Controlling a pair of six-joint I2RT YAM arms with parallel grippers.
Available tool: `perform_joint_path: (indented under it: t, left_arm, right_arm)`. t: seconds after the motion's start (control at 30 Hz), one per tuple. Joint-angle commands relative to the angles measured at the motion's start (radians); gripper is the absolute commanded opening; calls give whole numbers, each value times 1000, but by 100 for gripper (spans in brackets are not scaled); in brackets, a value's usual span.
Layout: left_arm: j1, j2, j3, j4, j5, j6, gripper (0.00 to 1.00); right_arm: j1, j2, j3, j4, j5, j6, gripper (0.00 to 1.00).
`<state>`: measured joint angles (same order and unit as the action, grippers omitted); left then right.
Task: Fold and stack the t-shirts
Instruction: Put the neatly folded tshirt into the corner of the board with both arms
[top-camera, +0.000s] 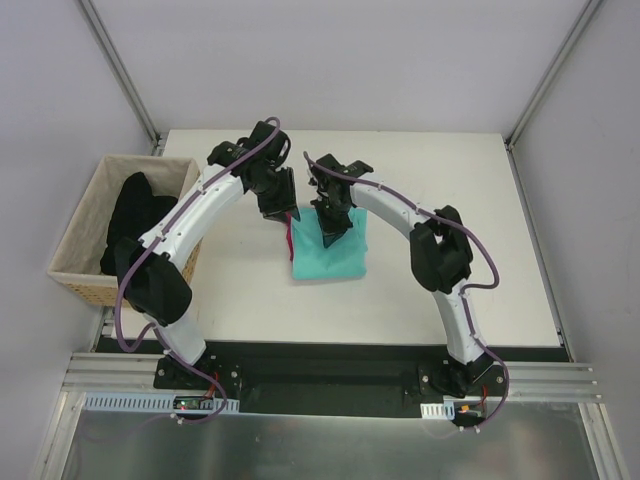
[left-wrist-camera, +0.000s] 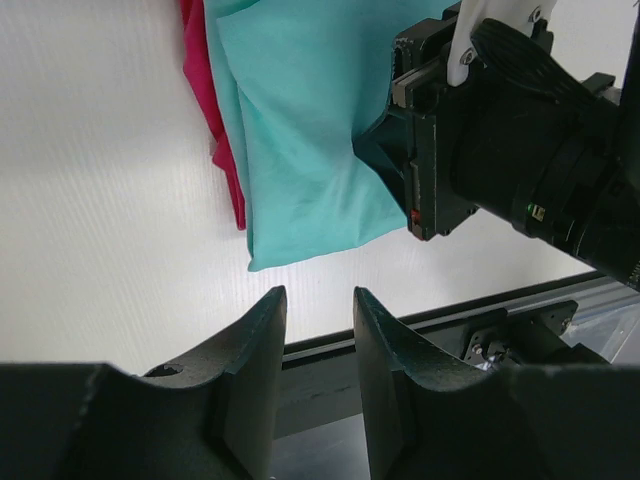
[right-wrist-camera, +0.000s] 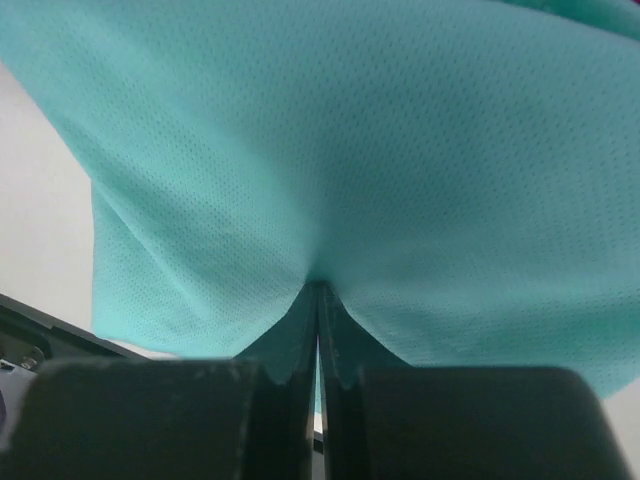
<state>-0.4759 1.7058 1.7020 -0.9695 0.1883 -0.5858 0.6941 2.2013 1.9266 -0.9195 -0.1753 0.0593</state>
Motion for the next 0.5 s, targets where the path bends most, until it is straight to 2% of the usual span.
perform_joint_path:
  t: [0.0,0.03,0.23,0.33,0.4,0.43,0.47]
  left_arm:
    - [14,-83,-21,-31,-35,-23,33]
    - [13,-84,-25,-32,-35,-25,33]
    - [14,-106,-51,-32,-50,-32,33]
    - [16,-106,-53,-31,-50,-28,33]
    - [16,-106,-47,-31,-50,-26,33]
    - [16,-103,-42,-31,-49,-25,33]
    - [16,-100,-33,-32,-46,-20,33]
  right_arm:
    - [-4,-8,89,-27,16,-15,3]
    - [-4,-12,104,-35,25,-18,10]
    - [-4,-38,227,-124,80,-15,31]
    - [-1,-86,221,-114,71,8,33]
    - [2,-109,203,-94,57,23,20]
    - [7,-112,195,-87,57,28,3]
    - [10,-112,181,-73,50,30,1]
